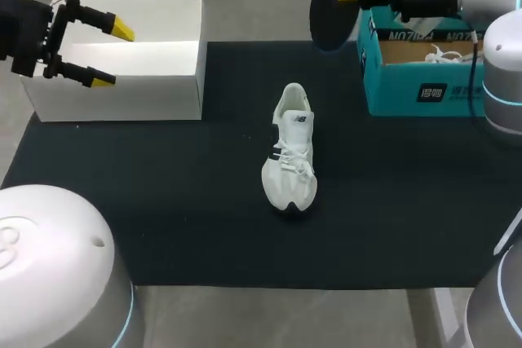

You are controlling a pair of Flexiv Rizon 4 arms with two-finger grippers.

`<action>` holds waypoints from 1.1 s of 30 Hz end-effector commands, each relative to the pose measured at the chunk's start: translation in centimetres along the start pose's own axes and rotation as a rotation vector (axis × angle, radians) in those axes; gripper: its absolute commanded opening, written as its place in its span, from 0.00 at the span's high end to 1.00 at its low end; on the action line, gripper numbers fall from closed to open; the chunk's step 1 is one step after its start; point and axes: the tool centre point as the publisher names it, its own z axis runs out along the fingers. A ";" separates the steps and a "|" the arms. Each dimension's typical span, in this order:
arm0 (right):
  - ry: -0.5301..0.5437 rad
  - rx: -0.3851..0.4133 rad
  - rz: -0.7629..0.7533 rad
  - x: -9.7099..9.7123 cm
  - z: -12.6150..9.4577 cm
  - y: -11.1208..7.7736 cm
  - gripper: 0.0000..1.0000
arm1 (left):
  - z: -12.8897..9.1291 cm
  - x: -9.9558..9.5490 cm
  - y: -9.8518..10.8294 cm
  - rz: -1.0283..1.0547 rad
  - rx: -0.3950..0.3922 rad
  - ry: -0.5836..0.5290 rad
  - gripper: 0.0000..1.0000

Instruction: Take the shoe out of the shoebox, open the shoe tongue, remove and reinsert the insole, then place the shoe into the shoebox

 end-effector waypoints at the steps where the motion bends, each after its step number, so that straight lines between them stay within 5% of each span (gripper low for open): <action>1: -0.024 -0.007 0.007 0.5 0.0 0.1 1.00 | -0.5 0.2 -0.6 0.011 -0.359 -0.021 0.00; 12: -0.020 -0.004 0.026 0.1 -0.2 -0.2 1.00 | -0.1 1.8 0.9 -0.085 -0.342 -0.053 0.00; 26: -0.015 0.021 0.045 -0.6 -0.4 -0.7 1.00 | 1.5 2.7 2.9 -0.002 -0.080 -0.099 0.00; 33: -0.019 0.014 0.055 -0.8 -0.5 -1.0 1.00 | 1.9 3.1 3.5 0.027 -0.041 -0.085 0.00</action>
